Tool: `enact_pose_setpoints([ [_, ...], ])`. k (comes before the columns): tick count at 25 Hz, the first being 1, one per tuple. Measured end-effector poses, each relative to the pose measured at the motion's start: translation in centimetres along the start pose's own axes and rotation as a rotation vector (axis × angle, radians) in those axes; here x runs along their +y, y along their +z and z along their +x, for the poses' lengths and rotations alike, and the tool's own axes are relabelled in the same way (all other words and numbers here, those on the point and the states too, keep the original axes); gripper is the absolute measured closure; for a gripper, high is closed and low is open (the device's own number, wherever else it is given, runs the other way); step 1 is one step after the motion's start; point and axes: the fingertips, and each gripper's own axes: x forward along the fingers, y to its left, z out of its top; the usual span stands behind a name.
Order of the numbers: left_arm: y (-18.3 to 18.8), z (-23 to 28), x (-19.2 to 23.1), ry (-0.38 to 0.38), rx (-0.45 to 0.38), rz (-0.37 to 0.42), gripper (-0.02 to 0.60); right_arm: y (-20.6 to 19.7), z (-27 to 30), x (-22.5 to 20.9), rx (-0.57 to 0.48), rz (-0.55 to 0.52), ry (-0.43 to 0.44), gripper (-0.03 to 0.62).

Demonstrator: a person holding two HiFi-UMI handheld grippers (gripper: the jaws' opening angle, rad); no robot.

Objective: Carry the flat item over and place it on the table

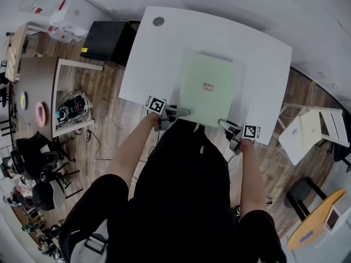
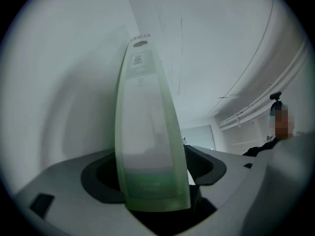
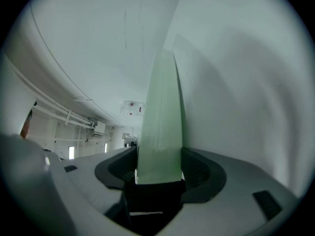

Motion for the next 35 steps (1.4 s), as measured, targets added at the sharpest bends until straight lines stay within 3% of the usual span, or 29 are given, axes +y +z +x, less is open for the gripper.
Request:
enact_pose_setpoints([
  [5, 0.0, 0.1, 0.3, 0.003, -0.007, -0.020, 0.216, 0.2, -0.2, -0.2, 0.004, -0.002, -0.002, 0.304],
  [9, 0.3, -0.2, 0.3, 0.011, -0.034, -0.033, 0.216, -0.1, -0.4, -0.5, -0.001, 0.030, -0.056, 0.304],
  [12, 0.9, -0.5, 0.5, 0.000, -0.083, -0.090, 0.217, 0.5, 0.3, -0.1, -0.009, 0.000, -0.007, 0.304],
  [14, 1.6, -0.7, 0.8, 0.008, -0.090, -0.067, 0.217, 0.9, 0.5, 0.0, -0.017, -0.003, 0.001, 0.304],
  [17, 1.8, -0.6, 0.6, 0.016, -0.082, -0.076, 0.218, 1.2, 0.6, 0.1, -0.028, -0.006, -0.006, 0.304],
  [22, 1.5, -1.1, 0.8, 0.023, -0.039, -0.025, 0.218, 0.8, 0.9, 0.2, -0.051, -0.005, -0.022, 0.304],
  [28, 1.4, -0.8, 1.1, 0.049, -0.066, -0.065, 0.218, 0.7, 0.2, -0.3, -0.103, -0.005, -0.071, 0.304],
  [35, 0.8, -0.5, 0.7, 0.038, 0.002, -0.027, 0.216, 0.6, -0.2, -0.5, -0.136, -0.017, -0.095, 0.304],
])
